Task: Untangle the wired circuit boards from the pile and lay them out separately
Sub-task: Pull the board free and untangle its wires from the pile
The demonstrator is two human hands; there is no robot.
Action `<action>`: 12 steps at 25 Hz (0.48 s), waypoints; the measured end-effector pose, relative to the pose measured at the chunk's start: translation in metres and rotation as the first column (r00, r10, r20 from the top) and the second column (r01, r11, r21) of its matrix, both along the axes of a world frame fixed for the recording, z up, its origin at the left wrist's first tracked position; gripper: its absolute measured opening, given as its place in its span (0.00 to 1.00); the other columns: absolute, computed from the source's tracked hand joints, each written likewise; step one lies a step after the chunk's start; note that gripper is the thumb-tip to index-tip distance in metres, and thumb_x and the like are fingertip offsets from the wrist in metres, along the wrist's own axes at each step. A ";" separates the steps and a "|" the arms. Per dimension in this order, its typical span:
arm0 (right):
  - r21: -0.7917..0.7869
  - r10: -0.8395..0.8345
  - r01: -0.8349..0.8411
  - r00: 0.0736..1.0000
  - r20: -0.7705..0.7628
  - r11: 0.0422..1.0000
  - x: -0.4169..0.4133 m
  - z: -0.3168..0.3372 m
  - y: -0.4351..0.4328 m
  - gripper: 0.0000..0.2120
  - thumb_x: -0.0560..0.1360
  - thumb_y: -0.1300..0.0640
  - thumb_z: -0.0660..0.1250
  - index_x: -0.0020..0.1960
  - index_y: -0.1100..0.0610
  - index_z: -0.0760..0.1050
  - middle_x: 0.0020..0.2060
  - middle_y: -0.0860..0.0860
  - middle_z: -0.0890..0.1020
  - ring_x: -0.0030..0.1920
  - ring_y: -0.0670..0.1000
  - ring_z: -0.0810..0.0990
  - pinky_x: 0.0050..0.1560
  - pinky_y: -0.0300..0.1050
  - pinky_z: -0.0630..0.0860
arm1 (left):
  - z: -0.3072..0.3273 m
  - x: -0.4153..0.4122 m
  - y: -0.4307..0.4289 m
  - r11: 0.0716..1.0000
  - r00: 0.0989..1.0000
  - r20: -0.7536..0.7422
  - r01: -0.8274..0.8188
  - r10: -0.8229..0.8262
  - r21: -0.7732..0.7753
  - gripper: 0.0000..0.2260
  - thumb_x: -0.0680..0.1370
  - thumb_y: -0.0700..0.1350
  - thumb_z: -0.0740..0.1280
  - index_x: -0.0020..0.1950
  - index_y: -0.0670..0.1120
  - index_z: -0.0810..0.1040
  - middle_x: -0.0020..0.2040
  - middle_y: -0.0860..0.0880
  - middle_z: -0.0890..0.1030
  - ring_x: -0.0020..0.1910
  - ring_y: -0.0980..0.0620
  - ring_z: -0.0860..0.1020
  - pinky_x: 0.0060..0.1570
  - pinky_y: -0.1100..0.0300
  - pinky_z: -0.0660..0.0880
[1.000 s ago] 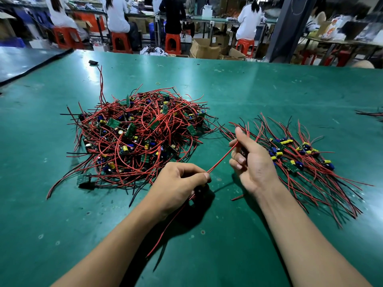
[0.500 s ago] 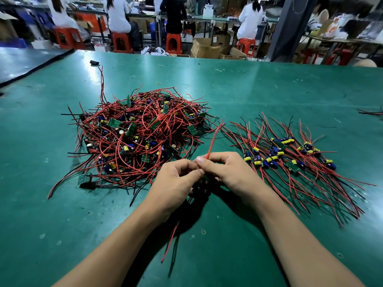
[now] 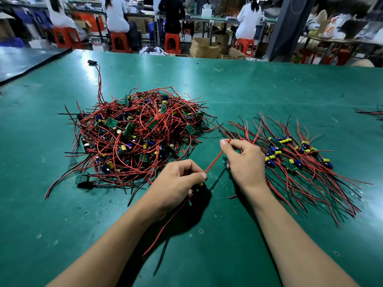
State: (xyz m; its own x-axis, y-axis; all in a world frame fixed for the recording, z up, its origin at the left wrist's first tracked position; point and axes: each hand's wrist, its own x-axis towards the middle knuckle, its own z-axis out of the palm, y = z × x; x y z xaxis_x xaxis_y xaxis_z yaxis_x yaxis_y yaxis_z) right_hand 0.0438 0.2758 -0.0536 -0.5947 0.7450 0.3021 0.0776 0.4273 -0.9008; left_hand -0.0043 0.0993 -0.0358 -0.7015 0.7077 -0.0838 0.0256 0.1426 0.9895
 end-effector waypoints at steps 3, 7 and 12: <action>-0.028 -0.022 0.021 1.000 -0.020 0.999 -0.002 0.000 0.003 0.07 0.76 0.51 0.73 0.44 0.54 0.86 0.29 0.41 0.79 0.34 0.49 0.78 0.43 0.43 0.73 | 0.000 -0.001 -0.001 1.000 1.000 0.024 0.009 -0.010 0.012 0.07 0.77 0.39 0.70 0.38 0.45 0.79 0.31 0.47 0.77 0.31 0.49 0.73 0.34 0.56 0.70; 0.018 -0.102 0.103 0.993 -0.052 0.994 -0.002 0.002 0.003 0.07 0.74 0.50 0.75 0.40 0.51 0.84 0.32 0.43 0.82 0.34 0.47 0.78 0.42 0.44 0.75 | -0.002 -0.003 0.000 1.000 1.000 0.029 0.010 -0.010 0.017 0.07 0.77 0.40 0.70 0.38 0.45 0.80 0.31 0.47 0.77 0.29 0.49 0.72 0.33 0.56 0.70; -0.514 -0.035 -0.116 0.961 -0.275 0.850 -0.003 0.008 0.000 0.12 0.79 0.56 0.70 0.38 0.59 0.77 0.28 0.46 0.76 0.22 0.46 0.64 0.24 0.38 0.62 | -0.002 -0.004 0.001 0.999 0.999 0.039 0.016 -0.017 0.033 0.10 0.77 0.39 0.70 0.36 0.47 0.80 0.29 0.51 0.77 0.26 0.55 0.73 0.29 0.63 0.70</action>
State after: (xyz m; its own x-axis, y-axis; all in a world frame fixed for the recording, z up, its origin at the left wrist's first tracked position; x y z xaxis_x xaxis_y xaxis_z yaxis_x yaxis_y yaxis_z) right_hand 0.0410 0.2761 -0.0455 -0.5819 0.8129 0.0257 -0.2015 -0.1135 -0.9729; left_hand -0.0085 0.0998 -0.0373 -0.6862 0.7221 -0.0880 -0.0113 0.1104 0.9938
